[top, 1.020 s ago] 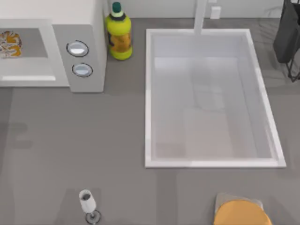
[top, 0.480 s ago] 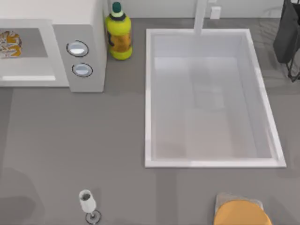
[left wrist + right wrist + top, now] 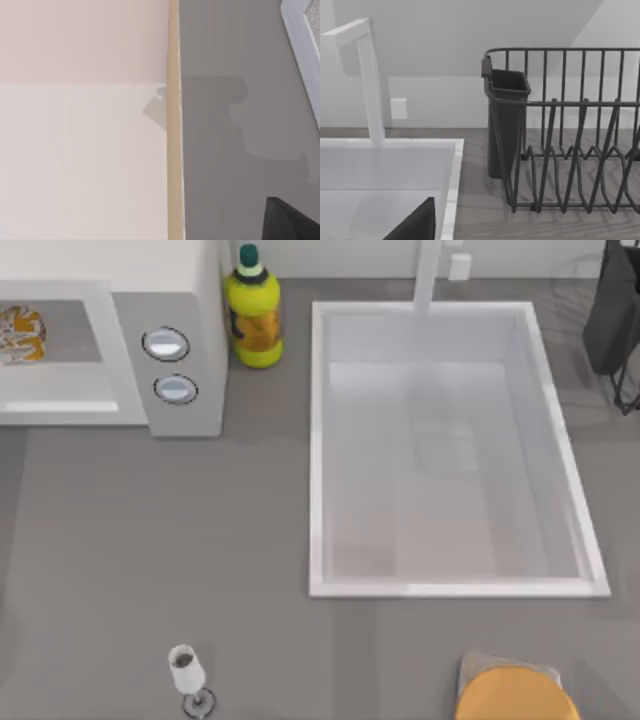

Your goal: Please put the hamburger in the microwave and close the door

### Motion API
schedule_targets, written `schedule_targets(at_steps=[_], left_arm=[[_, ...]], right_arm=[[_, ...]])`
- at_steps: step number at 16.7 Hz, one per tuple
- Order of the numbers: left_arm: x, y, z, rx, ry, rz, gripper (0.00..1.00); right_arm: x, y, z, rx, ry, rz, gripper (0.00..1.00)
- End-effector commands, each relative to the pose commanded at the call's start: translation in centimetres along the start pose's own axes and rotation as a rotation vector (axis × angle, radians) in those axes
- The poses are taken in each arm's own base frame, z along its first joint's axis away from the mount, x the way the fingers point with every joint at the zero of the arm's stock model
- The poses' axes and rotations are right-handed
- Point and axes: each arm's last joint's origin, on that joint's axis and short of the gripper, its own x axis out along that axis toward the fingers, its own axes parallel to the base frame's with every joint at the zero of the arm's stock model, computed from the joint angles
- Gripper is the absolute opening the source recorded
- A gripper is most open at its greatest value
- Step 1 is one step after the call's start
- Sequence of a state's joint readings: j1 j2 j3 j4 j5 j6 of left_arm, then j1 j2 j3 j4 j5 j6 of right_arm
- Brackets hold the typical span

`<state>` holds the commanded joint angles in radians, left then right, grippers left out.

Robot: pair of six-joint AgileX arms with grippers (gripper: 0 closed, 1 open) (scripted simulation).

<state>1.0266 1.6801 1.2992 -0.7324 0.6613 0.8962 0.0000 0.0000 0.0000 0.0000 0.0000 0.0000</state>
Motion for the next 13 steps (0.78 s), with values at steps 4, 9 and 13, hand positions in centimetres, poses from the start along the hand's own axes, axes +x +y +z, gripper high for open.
schedule_targets(at_steps=[4,9,13], left_arm=[[0.1,-0.1,0.1,0.004,0.001,0.0,0.0],[2.6,0.1,-2.2,-0.002,0.008,-0.009,0.0],[5.3,0.3,-5.0,0.022,-0.014,0.022,0.0]], right_arm=[[0.0,0.0,0.0,0.0,0.0,0.0,1.0],[0.0,0.0,0.0,0.0,0.0,0.0,1.0],[0.0,0.0,0.0,0.0,0.0,0.0,1.0]])
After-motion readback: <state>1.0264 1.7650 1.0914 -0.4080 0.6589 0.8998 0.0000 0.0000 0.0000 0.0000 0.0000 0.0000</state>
